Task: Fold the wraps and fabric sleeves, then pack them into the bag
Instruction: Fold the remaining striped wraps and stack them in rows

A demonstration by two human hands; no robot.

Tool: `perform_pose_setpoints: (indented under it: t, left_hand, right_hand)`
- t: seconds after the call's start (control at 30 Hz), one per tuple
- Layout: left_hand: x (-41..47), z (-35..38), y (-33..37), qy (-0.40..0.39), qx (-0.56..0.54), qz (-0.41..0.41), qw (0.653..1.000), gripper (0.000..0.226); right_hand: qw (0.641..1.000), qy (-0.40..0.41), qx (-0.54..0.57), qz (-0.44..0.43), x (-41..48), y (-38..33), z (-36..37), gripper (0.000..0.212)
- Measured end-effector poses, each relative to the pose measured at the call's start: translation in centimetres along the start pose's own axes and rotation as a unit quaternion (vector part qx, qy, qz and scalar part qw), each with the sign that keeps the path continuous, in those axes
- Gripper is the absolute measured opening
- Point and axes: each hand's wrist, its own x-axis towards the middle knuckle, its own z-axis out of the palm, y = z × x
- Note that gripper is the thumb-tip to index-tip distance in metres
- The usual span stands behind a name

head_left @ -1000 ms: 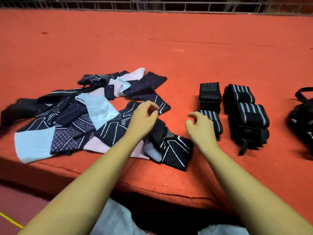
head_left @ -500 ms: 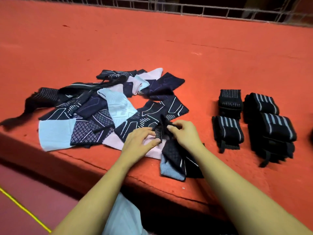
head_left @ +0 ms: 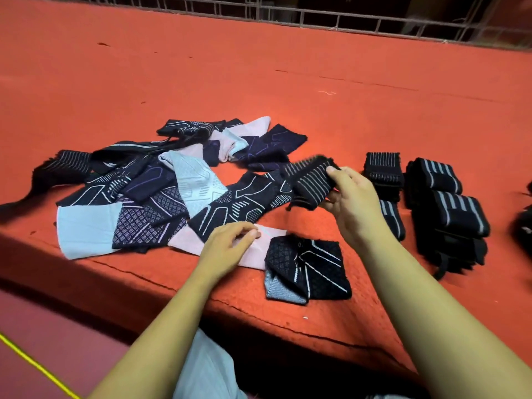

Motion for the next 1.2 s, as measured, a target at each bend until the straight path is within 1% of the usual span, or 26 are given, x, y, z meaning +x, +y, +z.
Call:
perform_pose_setpoints:
  t: [0.1, 0.17, 0.23, 0.3, 0.33, 0.37, 0.4, 0.43, 0.47, 0.5, 0.53, 0.57, 0.6, 0.63, 0.7, 0.73, 0.77, 0.8, 0.87, 0.93, 0.97, 1.03, 1.07, 1.13, 1.2]
  left_hand:
    - [-0.3, 0.0, 1.3, 0.028, -0.074, -0.037, 0.996, 0.028]
    - [-0.7, 0.1, 3.6, 0.056, -0.118, -0.031, 0.991, 0.038]
    - [-0.8, 0.6, 6.6, 0.039, -0.166, -0.038, 0.985, 0.044]
    - [-0.5, 1.6, 9.2, -0.011, -0.231, -0.087, 0.969, 0.047]
    - [-0.6, 2.2, 10.1, -0.027, -0.253, -0.098, 0.962, 0.044]
    - [-0.6, 3.0, 10.6, -0.027, -0.267, -0.095, 0.959, 0.033]
    - [-0.8, 3.8, 10.8, -0.011, -0.280, -0.090, 0.956, 0.017]
    - [-1.0, 4.3, 10.8, 0.007, -0.306, -0.087, 0.948, 0.012]
    - [-1.2, 4.7, 10.8, 0.024, -0.339, -0.088, 0.936, 0.023]
    - [-1.4, 5.0, 10.8, 0.030, -0.372, -0.082, 0.924, 0.031]
    - [-1.5, 5.1, 10.7, 0.030, -0.394, -0.074, 0.915, 0.037]
    - [-1.5, 5.2, 10.7, 0.020, -0.409, -0.061, 0.910, 0.042]
    - [-1.5, 5.1, 10.7, 0.000, -0.411, -0.051, 0.910, 0.046]
    - [-1.5, 5.1, 10.6, -0.022, -0.411, -0.045, 0.910, 0.048]
    - [-1.6, 4.9, 10.9, -0.057, -0.413, -0.038, 0.908, 0.044]
    - [-1.6, 4.8, 11.1, -0.066, -0.420, -0.041, 0.904, 0.041]
    - [-1.6, 4.5, 11.3, -0.071, -0.426, -0.048, 0.901, 0.037]
    - [-1.6, 4.4, 11.5, -0.076, -0.428, -0.059, 0.899, 0.034]
    - [-1.9, 4.3, 12.0, -0.100, -0.437, -0.092, 0.889, 0.031]
    - [-2.4, 4.4, 12.4, -0.157, -0.430, -0.119, 0.881, 0.036]
    - [-2.6, 4.5, 12.3, -0.192, -0.412, -0.115, 0.883, 0.033]
    - [-3.1, 4.4, 12.8, -0.238, -0.354, -0.092, 0.900, 0.011]
    - [-3.3, 4.4, 13.1, -0.243, -0.341, -0.088, 0.904, 0.007]
    - [-3.3, 4.5, 13.1, -0.236, -0.343, -0.077, 0.906, 0.015]
    - [-3.2, 4.4, 13.1, -0.244, -0.342, -0.059, 0.906, 0.008]
  right_hand:
    - [0.999, 0.011, 0.034, 0.026, -2.0, 0.9, -1.7, 0.020]
    - [0.997, 0.009, 0.057, 0.050, -3.6, 1.8, -2.6, 0.018]
    - [0.997, -0.003, 0.053, 0.060, -5.2, 2.4, -3.1, 0.015]
    - [0.997, -0.017, 0.044, 0.061, -6.5, 2.8, -3.2, 0.018]
    - [0.997, -0.023, 0.039, 0.060, -7.1, 2.8, -3.3, 0.017]
    - [0.998, -0.028, 0.023, 0.054, -7.7, 2.9, -3.6, 0.015]
    - [0.998, -0.036, -0.017, 0.039, -8.1, 3.0, -4.0, 0.012]
    - [0.996, -0.045, -0.078, 0.024, -8.5, 3.1, -4.5, 0.011]
    - [0.988, -0.062, -0.139, 0.020, -8.8, 3.2, -5.0, 0.008]
    - [0.983, -0.080, -0.164, 0.031, -9.2, 3.3, -5.4, 0.006]
    - [0.982, -0.094, -0.160, 0.046, -9.3, 3.4, -5.8, 0.013]
    - [0.985, -0.097, -0.123, 0.069, -9.3, 3.3, -6.0, 0.020]
    - [0.990, -0.082, -0.072, 0.094, -9.3, 3.2, -6.1, 0.023]
    - [0.992, -0.050, -0.033, 0.111, -9.1, 3.2, -6.3, 0.026]
    - [0.995, 0.008, -0.034, 0.089, -8.7, 3.1, -6.4, 0.030]
    - [0.996, 0.030, -0.041, 0.071, -8.6, 3.0, -6.3, 0.023]
    - [0.996, 0.044, -0.039, 0.060, -8.5, 2.8, -6.3, 0.012]
    - [0.997, 0.053, -0.027, 0.052, -8.5, 2.6, -6.1, 0.007]
    - [0.996, 0.075, 0.021, 0.050, -8.5, 2.1, -5.8, 0.014]
    - [0.993, 0.089, 0.066, 0.042, -8.4, 1.3, -5.7, 0.016]
    - [0.991, 0.098, 0.085, 0.036, -8.2, 0.9, -5.6, 0.021]
    - [0.987, 0.117, 0.112, 0.022, -8.0, 0.2, -5.7, 0.029]
    - [0.985, 0.121, 0.121, 0.016, -8.0, -0.2, -5.7, 0.028]
    - [0.982, 0.130, 0.134, 0.020, -7.7, -0.4, -5.9, 0.015]
    - [0.976, 0.158, 0.144, 0.033, -7.5, -0.4, -6.4, 0.008]
